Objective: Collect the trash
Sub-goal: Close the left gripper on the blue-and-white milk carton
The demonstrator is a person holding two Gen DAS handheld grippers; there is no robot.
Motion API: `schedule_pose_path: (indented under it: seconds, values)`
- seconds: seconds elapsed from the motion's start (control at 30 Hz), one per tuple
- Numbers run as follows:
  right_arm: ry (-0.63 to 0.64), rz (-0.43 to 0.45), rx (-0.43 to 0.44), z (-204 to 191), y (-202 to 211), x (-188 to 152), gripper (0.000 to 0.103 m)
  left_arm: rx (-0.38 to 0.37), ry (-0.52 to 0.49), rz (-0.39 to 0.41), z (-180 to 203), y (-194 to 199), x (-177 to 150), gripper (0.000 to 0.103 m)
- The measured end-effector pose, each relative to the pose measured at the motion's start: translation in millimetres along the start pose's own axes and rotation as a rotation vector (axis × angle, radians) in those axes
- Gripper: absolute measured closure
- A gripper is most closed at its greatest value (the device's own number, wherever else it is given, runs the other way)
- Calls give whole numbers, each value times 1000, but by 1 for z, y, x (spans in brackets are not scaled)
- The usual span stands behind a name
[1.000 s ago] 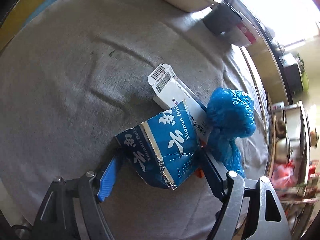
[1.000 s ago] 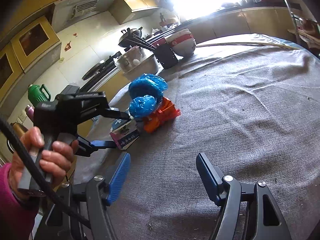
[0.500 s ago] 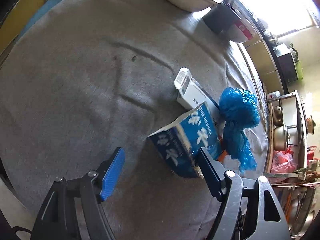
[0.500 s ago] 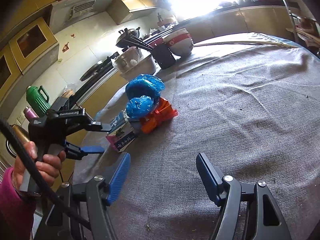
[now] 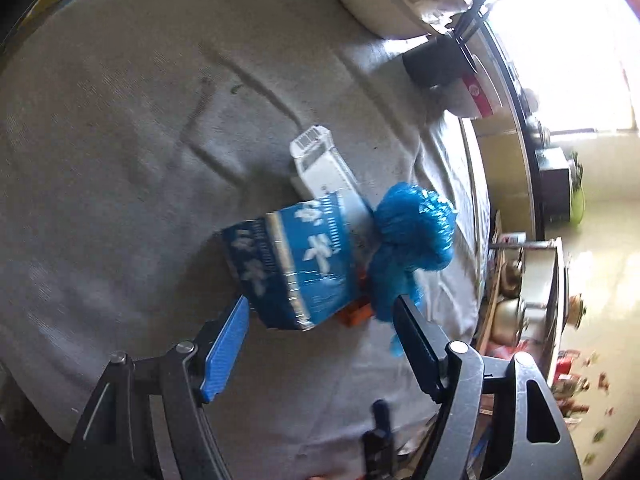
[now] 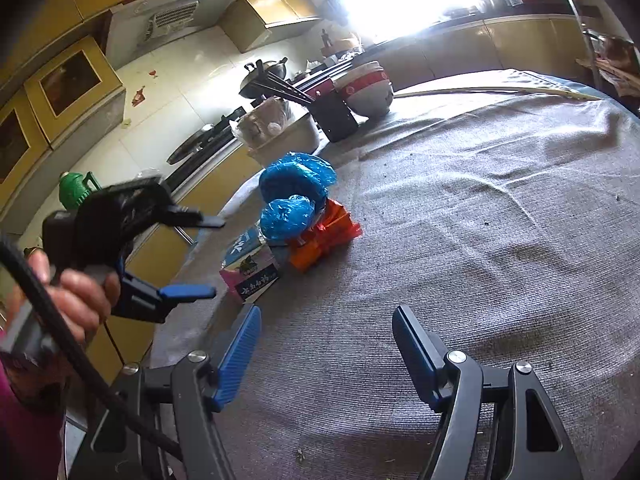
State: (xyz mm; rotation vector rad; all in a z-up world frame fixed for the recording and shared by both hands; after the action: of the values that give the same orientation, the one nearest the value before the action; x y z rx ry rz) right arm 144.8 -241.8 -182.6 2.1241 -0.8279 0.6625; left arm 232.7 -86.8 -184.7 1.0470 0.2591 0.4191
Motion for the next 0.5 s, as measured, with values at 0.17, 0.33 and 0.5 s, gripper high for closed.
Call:
schedule_pose_path:
  seconds: [0.17,0.33,0.5]
  values:
    - [1,5,15,-1,2,1,31,14,117,-17,4,-15,0,28]
    - [2,4,31,-2,2,2,31,93,184,-21,-5,-33,0,27]
    - [-5,11,37,-2,4,3,31,122,144,36,-1,-31,8,24]
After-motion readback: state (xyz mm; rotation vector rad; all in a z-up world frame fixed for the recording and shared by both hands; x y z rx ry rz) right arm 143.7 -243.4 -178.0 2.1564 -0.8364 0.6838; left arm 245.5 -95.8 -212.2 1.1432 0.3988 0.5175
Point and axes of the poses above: each gripper's, at about its wrist camera, not at the fingertips, and y roughly against the way its jaws point, z to its right, x to its top, the point moved 10 cm from there along -y, roughly the way its jaws point, and after that the axes turned 10 degrees about x, right-handed, at the moved point
